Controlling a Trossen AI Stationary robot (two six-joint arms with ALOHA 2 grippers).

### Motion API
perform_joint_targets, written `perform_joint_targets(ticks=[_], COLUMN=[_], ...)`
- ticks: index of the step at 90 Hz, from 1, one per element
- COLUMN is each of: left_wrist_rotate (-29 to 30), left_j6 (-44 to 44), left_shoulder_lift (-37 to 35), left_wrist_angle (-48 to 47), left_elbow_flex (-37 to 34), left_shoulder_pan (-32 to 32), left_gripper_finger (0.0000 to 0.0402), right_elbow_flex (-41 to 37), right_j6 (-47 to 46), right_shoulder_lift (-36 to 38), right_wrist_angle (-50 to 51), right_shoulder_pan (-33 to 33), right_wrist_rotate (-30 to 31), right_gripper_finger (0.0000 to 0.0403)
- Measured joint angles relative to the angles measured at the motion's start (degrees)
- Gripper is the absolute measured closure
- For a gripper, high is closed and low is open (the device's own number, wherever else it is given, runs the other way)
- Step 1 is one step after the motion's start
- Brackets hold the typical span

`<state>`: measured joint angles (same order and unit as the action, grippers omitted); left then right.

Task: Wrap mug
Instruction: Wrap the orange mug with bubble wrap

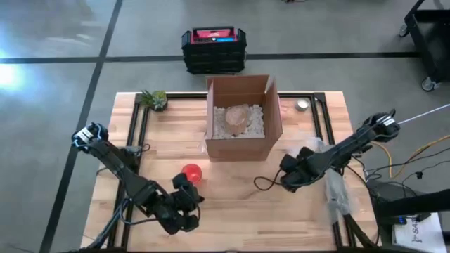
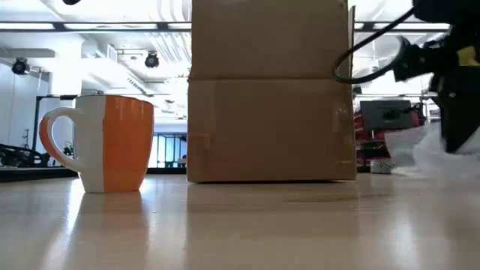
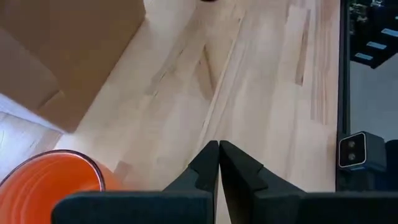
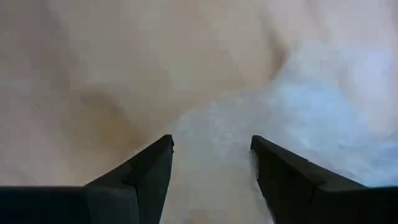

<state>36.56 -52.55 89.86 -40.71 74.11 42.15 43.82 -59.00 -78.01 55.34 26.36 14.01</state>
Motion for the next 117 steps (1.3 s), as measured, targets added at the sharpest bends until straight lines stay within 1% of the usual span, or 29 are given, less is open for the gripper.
perform_joint_targets(ticks=[6,13,31,39,44,48,52,58,63,70,77,82,88,91,96,100,102,105,109,117], left_wrist_rotate=[0.1,0.2,0.5,0.5,0.5,0.5,0.5,0.5,0.6,0.9,1.0,1.0,1.1,1.4,1.5,1.6,1.5,1.4,0.2,-5.6], left_j6=[0.6,1.0,1.1,1.1,1.1,1.1,1.1,1.1,1.1,1.3,1.3,1.3,1.4,1.6,2.4,3.6,4.3,5.2,6.4,8.6], left_shoulder_lift=[0.0,0.0,0.0,0.0,0.0,0.0,0.0,0.0,0.0,0.0,0.0,0.0,0.0,0.0,0.2,0.7,1.0,1.6,2.8,5.2], left_wrist_angle=[0.1,0.3,0.8,1.2,1.1,1.2,1.3,1.3,1.6,1.9,2.6,2.7,3.2,3.7,5.0,6.6,7.4,8.5,10.5,15.4], left_elbow_flex=[0.0,0.0,0.0,0.0,0.0,0.0,0.0,0.0,0.0,0.0,0.0,0.0,0.0,0.0,-0.1,-0.1,-0.1,-0.1,-0.2,-0.1], left_shoulder_pan=[0.0,0.0,0.0,0.0,0.0,0.0,0.0,0.0,0.0,0.0,-0.2,-0.2,-0.3,-0.4,-0.6,-0.9,-1.0,-1.0,-1.5,-2.4], left_gripper_finger=[0.0402,0.0402,0.0402,0.0402,0.0402,0.0402,0.0402,0.0402,0.0402,0.0402,0.0402,0.0402,0.0402,0.0402,0.0402,0.0402,0.0402,0.0402,0.0402,0.0402], right_elbow_flex=[-0.8,-1.8,-2.4,-1.8,-0.5,0.7,2.3,5.4,7.5,10.9,13.6,15.7,17.2,18.0,18.6,18.4,18.2,17.9,17.8,17.6], right_j6=[0.1,2.0,8.7,9.5,9.6,9.6,9.6,10.0,10.5,13.6,17.9,20.7,23.5,25.0,26.9,27.1,27.0,26.9,26.8,25.1], right_shoulder_lift=[-0.6,-1.8,-7.5,-10.7,-12.8,-14.0,-14.5,-14.8,-13.6,-11.6,-8.8,-7.5,-6.0,-5.6,-5.4,-5.3,-5.4,-5.8,-6.4,-6.5], right_wrist_angle=[-6.0,-15.7,-47.0,-60.2,-67.8,-71.4,-72.8,-72.9,-71.1,-67.8,-59.6,-53.7,-42.9,-38.9,-34.0,-29.9,-28.4,-26.3,-23.4,-18.9], right_shoulder_pan=[0.0,0.2,1.2,1.8,2.0,2.1,2.2,2.2,2.5,2.7,3.2,3.7,4.4,4.9,5.8,6.4,6.7,6.9,6.9,7.2], right_wrist_rotate=[-0.9,-3.0,-13.4,-19.2,-24.1,-28.5,-33.3,-39.1,-41.8,-42.5,-41.7,-38.4,-32.4,-28.1,-19.2,-12.0,-9.5,-8.0,-8.1,-10.4], right_gripper_finger=[0.0203,0.0203,0.0203,0.0203,0.0203,0.0203,0.0203,0.0203,0.0203,0.0203,0.0204,0.0204,0.0204,0.0204,0.0204,0.0204,0.0204,0.0204,0.0204,0.0204])
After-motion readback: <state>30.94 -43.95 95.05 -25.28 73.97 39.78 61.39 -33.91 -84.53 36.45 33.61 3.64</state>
